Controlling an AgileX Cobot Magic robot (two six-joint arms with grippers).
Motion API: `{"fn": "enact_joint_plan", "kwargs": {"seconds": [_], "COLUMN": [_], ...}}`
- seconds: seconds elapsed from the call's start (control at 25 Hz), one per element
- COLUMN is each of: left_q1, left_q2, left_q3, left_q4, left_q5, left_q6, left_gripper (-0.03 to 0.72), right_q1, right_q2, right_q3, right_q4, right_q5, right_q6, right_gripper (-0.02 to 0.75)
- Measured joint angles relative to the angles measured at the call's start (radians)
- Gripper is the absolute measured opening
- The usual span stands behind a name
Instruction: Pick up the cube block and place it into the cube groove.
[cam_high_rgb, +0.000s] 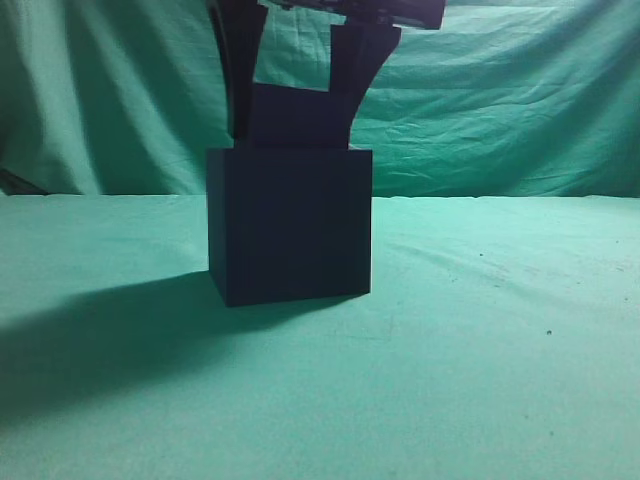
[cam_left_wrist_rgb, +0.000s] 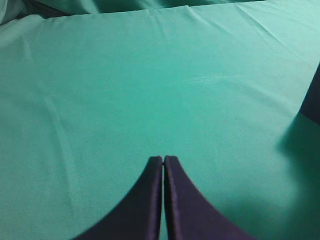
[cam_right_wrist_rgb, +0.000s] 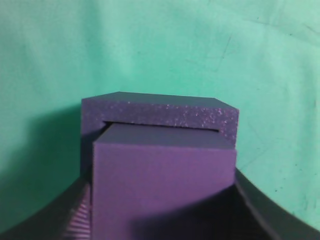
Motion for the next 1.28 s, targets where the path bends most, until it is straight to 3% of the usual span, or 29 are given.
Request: {"fn": "enact_joint_plan", "kwargs": {"seconds": [0.24, 0.4, 0.56, 0.68, 0.84, 0.96, 1.12, 1.28], "left_q1": [0.000, 0.000, 0.000, 0.000, 0.000, 0.000, 0.000, 0.000], "left_q2": [0.000, 0.000, 0.000, 0.000, 0.000, 0.000, 0.000, 0.000], "left_q3": [0.000, 0.000, 0.000, 0.000, 0.000, 0.000, 0.000, 0.000], "left_q4": [0.000, 0.000, 0.000, 0.000, 0.000, 0.000, 0.000, 0.000], "left_q5": [0.000, 0.000, 0.000, 0.000, 0.000, 0.000, 0.000, 0.000], "left_q6": [0.000, 0.000, 0.000, 0.000, 0.000, 0.000, 0.000, 0.000], "left_gripper": [0.000, 0.000, 0.000, 0.000, 0.000, 0.000, 0.000, 0.000], "right_q1": [0.000, 0.000, 0.000, 0.000, 0.000, 0.000, 0.000, 0.000], "right_q2": [0.000, 0.001, 0.002, 0.002, -0.041, -0.111, -0.242, -0.416], "right_q3": [0.000, -0.035, -0.159, -0.270, -0.327, -0.329, -0.300, -0.146], "right_q4": [-0.012, -0.016, -0.022, -0.062, -0.094, -0.103, -0.104, -0.105], "right_q5": [0.000, 0.014, 0.086, 0.157, 0.176, 0.184, 0.186, 0.189], "right_q6": [-0.016, -0.031, -0.035, -0.039, -0.064, -0.082, -0.086, -0.073], "right_gripper": [0.436, 0.629, 0.633, 0.472, 0.130, 0.000, 0.000, 0.000]}}
